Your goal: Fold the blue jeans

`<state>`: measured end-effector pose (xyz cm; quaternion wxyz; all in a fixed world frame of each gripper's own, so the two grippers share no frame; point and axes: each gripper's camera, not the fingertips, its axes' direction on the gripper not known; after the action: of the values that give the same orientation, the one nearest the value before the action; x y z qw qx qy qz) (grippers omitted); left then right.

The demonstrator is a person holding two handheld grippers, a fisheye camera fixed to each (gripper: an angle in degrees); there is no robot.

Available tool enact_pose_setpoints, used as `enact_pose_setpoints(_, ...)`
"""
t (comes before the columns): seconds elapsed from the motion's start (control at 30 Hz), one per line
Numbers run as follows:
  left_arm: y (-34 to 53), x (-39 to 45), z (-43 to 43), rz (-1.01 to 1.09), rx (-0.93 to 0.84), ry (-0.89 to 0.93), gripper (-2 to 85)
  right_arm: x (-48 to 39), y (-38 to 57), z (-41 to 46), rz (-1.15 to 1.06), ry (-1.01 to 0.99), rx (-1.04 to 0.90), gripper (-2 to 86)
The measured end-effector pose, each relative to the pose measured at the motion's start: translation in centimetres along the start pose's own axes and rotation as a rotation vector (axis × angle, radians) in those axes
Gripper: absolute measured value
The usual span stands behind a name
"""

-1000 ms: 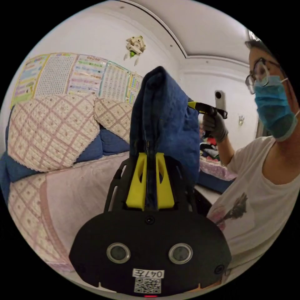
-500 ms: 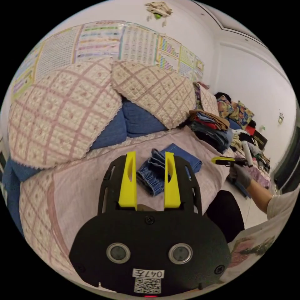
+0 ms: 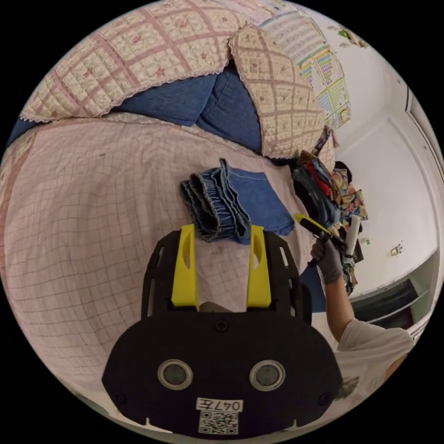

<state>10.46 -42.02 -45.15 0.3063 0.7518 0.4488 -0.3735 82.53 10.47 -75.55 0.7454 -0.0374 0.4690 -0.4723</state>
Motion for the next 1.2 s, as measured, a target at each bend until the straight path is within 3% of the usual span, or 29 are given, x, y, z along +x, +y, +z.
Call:
enact_pose_setpoints(0.1,0.3,-0.3,2.7,-0.035,-0.043,0.018,14.6,-0.6,-1.7,0.6,0.0,-0.104,-0.084,7.1)
enact_pose_setpoints(0.27,1.8,0.4,2.8,0.005,0.007,-0.042,11.7,-7.9,-3.9,-4.4,-0.225,0.093,0.008,1.0)
enact_pose_setpoints(0.47,5.0,2.0,-3.2,0.201,0.274,0.03,4.7,-19.7,-6.1,-11.6,-0.513,0.355,0.242,0.0)
enact_pose_setpoints(0.6,9.6,2.4,-11.8,0.332,0.55,-0.115,4.2,-22.6,-7.6,-14.9,-0.49,0.266,0.362,0.0)
enact_pose_setpoints(0.67,11.0,1.5,-14.3,0.335,0.585,-0.164,4.3,-23.6,-8.3,-14.9,-0.473,0.154,0.382,0.3)
enact_pose_setpoints(0.73,11.1,-0.5,-14.9,0.288,0.492,-0.154,4.5,-24.7,-8.7,-13.2,-0.489,0.14,0.334,0.7)
enact_pose_setpoints(0.8,11.1,-5.6,-13.2,0.128,0.257,-0.087,6.1,-25.8,-9.1,-10.2,-0.513,0.172,0.162,1.3)
enact_pose_setpoints(0.83,11.6,-6.6,-13.0,0.107,0.233,-0.071,6.7,-26.1,-9.3,-8.9,-0.503,0.177,0.057,2.0)
enact_pose_setpoints(0.9,14.7,-8.7,-15.7,0.084,0.304,-0.073,8.6,-26.1,-8.8,-8.9,-0.481,0.183,0.036,3.2)
enact_pose_setpoints(1.0,18.2,-10.9,-20.1,0.017,0.392,-0.333,9.1,-25.3,-9.1,-11.0,-0.419,0.181,0.063,6.4)
enact_pose_setpoints(1.03,18.7,-11.6,-20.6,0.0,0.394,-0.334,9.2,-25.0,-9.6,-12.0,-0.389,0.167,0.079,8.0)
enact_pose_setpoints(1.2,20.4,-14.2,-19.5,0.021,0.278,-0.009,12.1,-28.2,-11.7,-15.3,-0.487,-0.032,0.159,9.9)
